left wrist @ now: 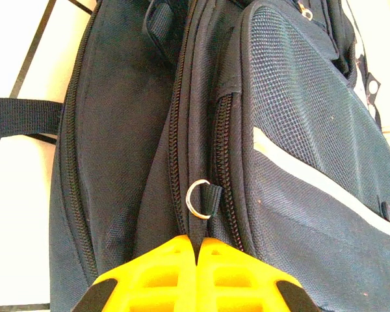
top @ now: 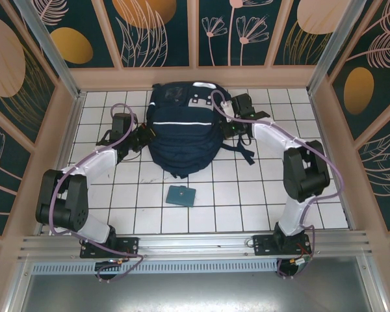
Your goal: Pack the student bag
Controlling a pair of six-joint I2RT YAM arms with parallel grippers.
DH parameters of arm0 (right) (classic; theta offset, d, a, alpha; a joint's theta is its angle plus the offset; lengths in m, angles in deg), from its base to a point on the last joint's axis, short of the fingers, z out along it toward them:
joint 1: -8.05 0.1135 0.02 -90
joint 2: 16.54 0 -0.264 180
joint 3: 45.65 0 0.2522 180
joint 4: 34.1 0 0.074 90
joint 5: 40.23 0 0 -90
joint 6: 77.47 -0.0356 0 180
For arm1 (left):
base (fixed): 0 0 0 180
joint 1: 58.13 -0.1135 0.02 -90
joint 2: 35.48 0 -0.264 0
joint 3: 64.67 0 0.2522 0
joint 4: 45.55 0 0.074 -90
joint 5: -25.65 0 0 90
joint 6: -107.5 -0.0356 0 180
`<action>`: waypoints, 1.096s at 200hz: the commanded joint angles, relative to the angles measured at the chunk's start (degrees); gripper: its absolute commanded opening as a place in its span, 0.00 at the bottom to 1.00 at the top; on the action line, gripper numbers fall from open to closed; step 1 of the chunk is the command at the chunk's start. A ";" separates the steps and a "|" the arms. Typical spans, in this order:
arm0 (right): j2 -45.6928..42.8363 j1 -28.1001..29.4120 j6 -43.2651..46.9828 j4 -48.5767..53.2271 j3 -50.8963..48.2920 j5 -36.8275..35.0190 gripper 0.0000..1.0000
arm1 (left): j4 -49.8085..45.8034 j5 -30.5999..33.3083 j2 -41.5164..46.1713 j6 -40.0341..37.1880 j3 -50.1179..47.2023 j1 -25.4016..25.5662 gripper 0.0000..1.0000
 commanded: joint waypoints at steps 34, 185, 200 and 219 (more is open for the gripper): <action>6.90 -2.00 -7.82 3.33 11.77 -5.80 0.00 | -1.67 2.41 3.52 -4.36 -2.08 -1.90 0.00; -13.28 0.30 -19.21 -5.03 -6.28 13.93 0.67 | -22.35 18.00 10.29 -17.29 11.20 7.85 0.60; -12.37 0.28 -18.34 -6.46 -6.45 17.75 0.67 | -21.86 17.75 8.78 -18.30 12.38 10.16 0.60; -9.62 0.11 -17.88 -7.63 -5.21 22.97 0.67 | -20.48 17.20 7.25 -18.23 12.67 11.46 0.60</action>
